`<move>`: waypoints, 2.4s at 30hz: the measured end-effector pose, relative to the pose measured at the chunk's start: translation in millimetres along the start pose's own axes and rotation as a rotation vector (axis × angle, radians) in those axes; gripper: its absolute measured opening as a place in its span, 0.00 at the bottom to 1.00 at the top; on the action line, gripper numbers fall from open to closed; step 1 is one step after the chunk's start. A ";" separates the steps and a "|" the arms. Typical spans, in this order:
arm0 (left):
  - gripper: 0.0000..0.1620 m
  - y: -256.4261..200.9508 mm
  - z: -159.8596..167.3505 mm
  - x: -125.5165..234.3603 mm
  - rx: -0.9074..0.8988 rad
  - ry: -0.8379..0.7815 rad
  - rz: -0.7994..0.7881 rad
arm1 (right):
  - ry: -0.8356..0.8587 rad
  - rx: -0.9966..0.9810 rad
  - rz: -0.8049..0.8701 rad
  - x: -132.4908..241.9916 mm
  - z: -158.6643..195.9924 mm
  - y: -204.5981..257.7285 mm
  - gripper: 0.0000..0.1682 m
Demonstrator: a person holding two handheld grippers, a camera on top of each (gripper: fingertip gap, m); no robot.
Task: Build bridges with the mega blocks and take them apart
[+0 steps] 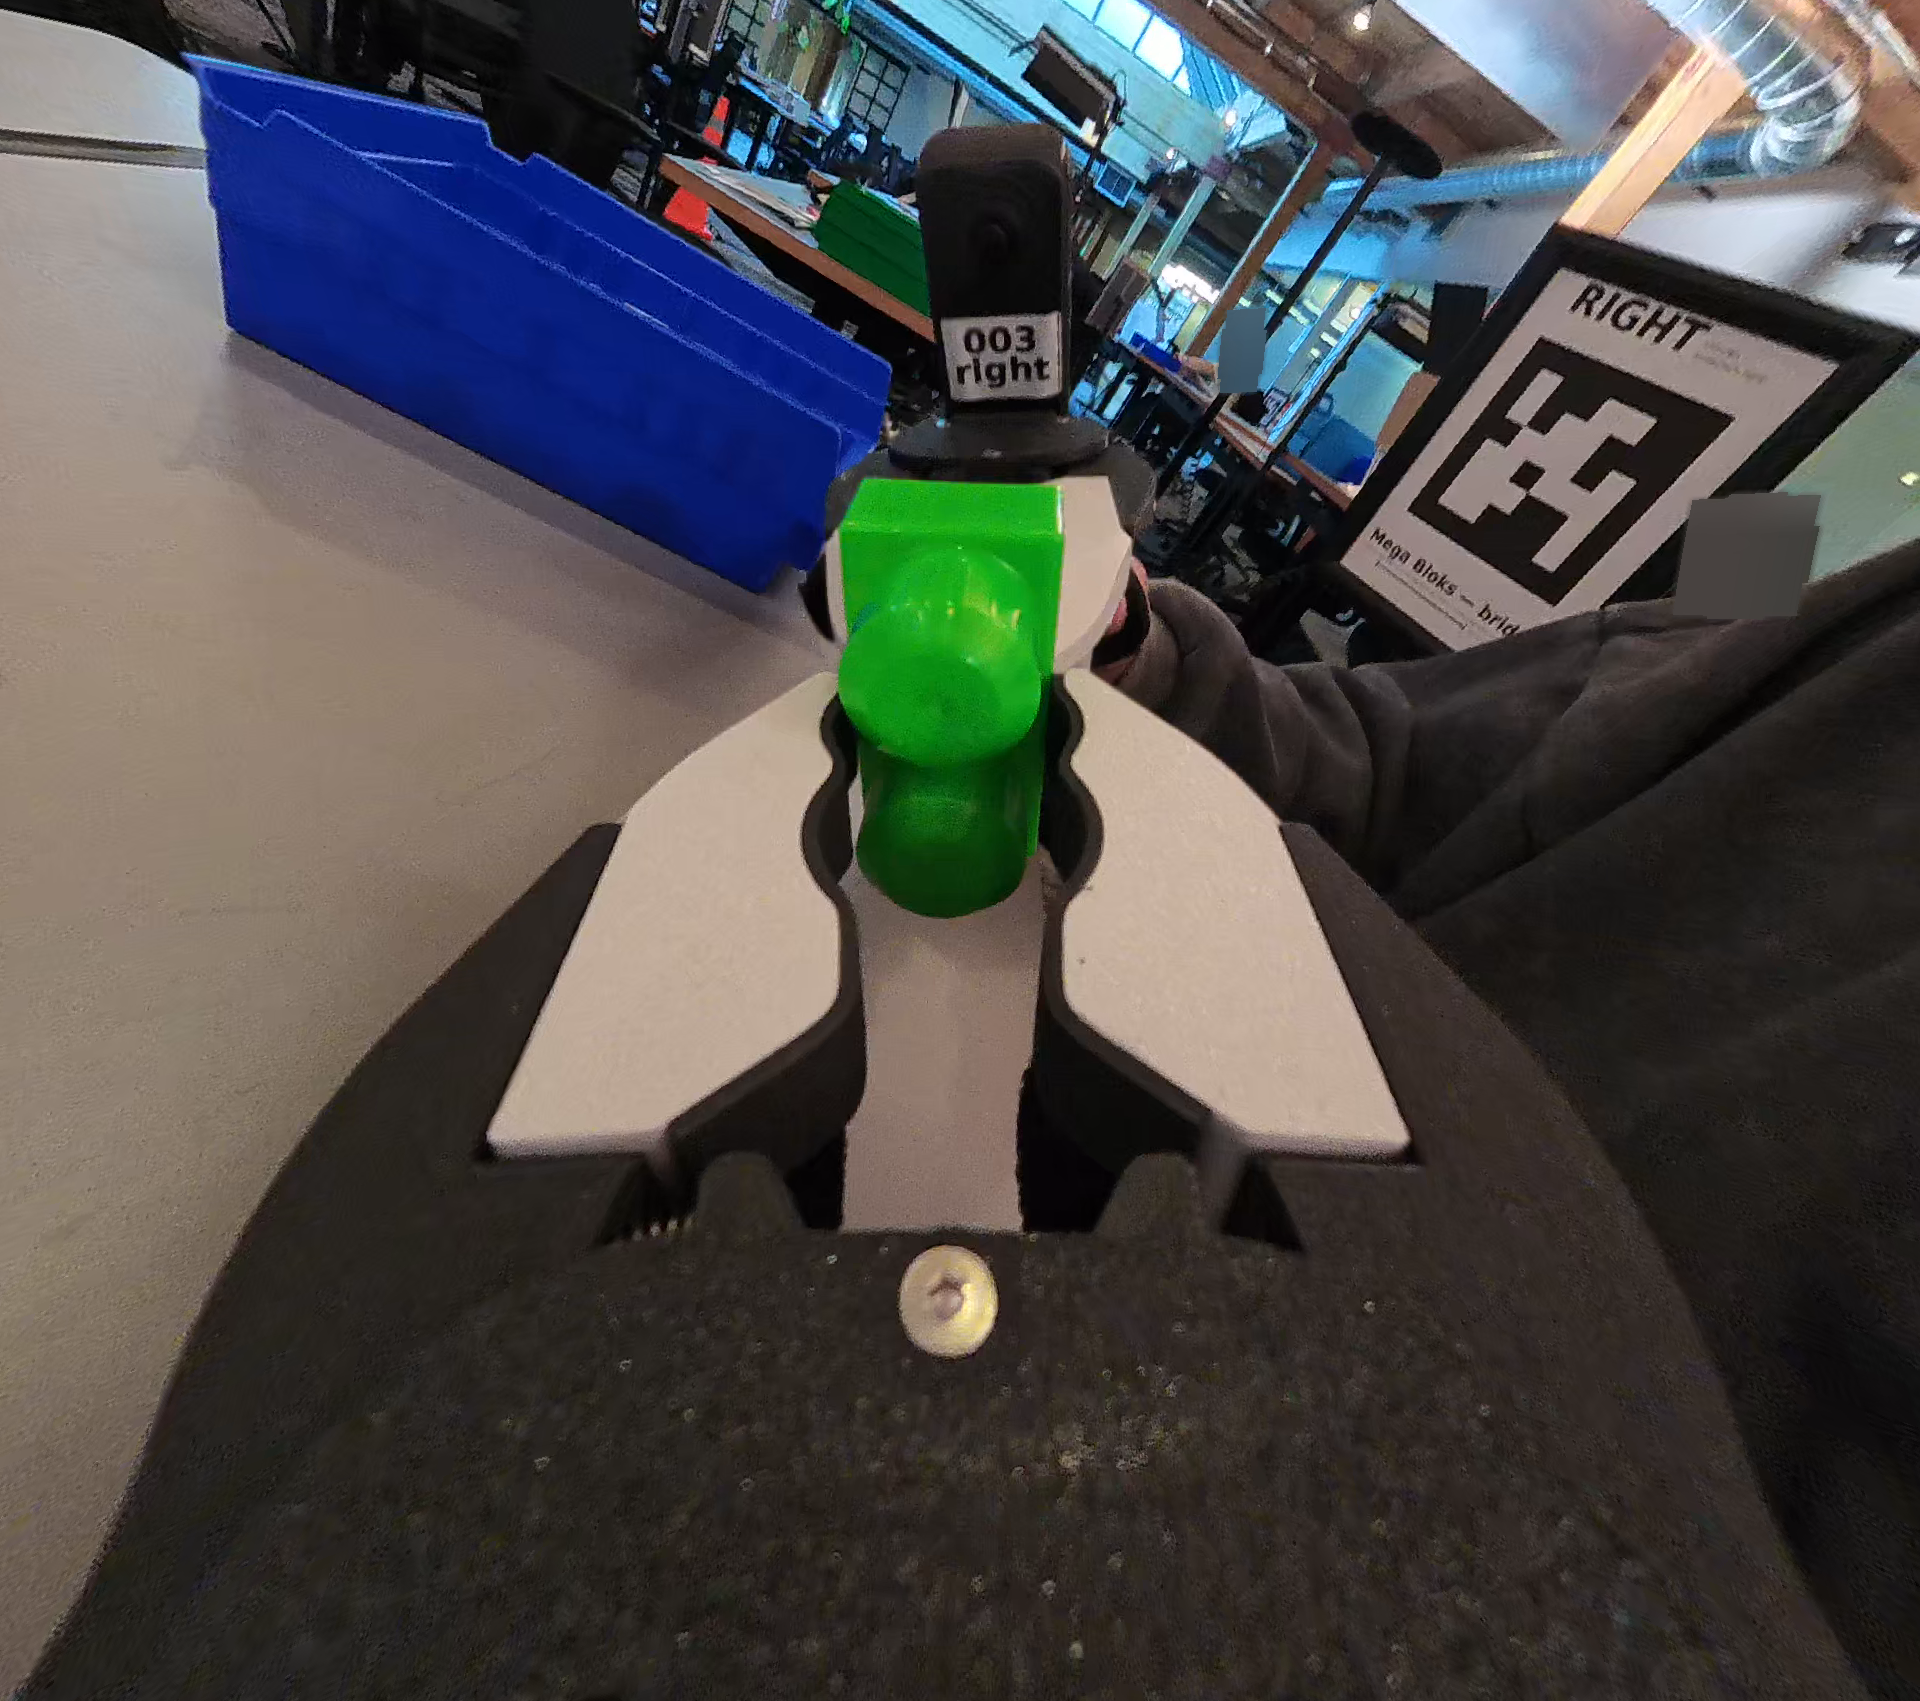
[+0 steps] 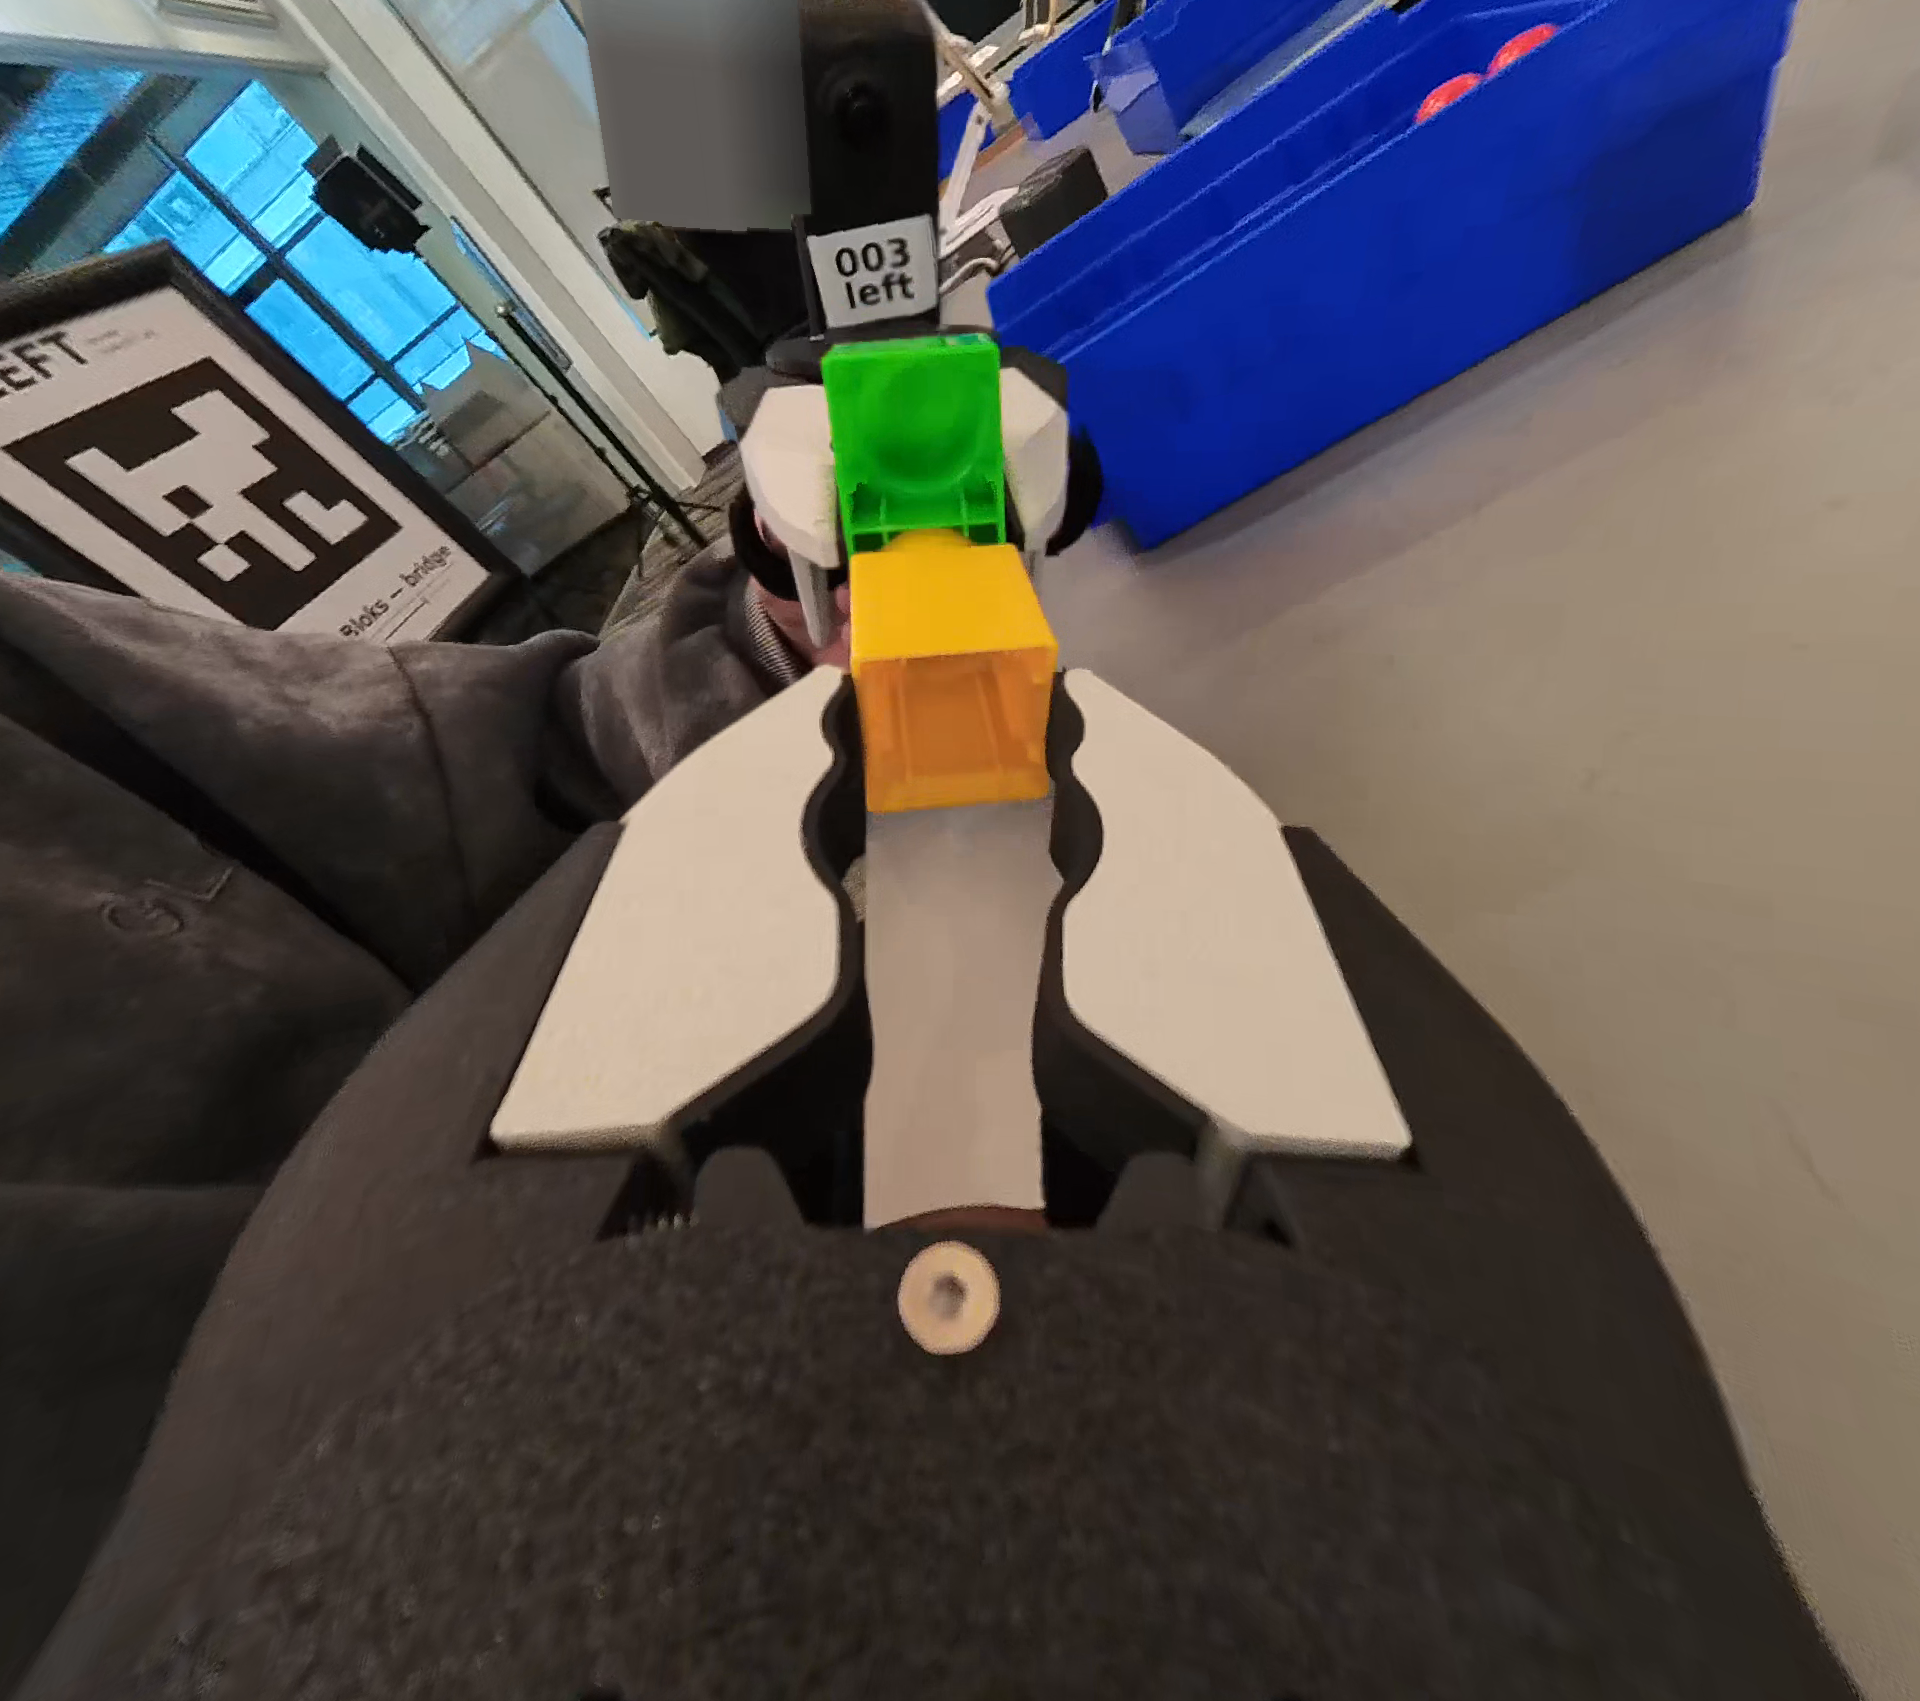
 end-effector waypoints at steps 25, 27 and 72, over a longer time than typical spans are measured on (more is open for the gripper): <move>0.21 12.1 17.7 -16.3 0.012 0.158 -0.014 | -0.014 -0.161 1.217 270.1 -16.9 -99.6 0.21; 0.21 12.1 18.7 -16.6 0.009 0.163 -0.018 | 0.020 -0.168 1.262 268.5 -15.0 -105.9 0.21; 0.21 164.4 22.5 -100.9 0.084 1.272 -0.611 | -0.247 0.168 0.753 82.0 55.7 -9.3 0.26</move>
Point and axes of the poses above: each gripper's, where its closed fingertips meet, x back along the fingers, z out of its underside, y = z × x across the jaws, the point moved 7 cm from there along x, back along the fingers, and after that the axes turned 11 degrees about -x, right-handed, at the moved point
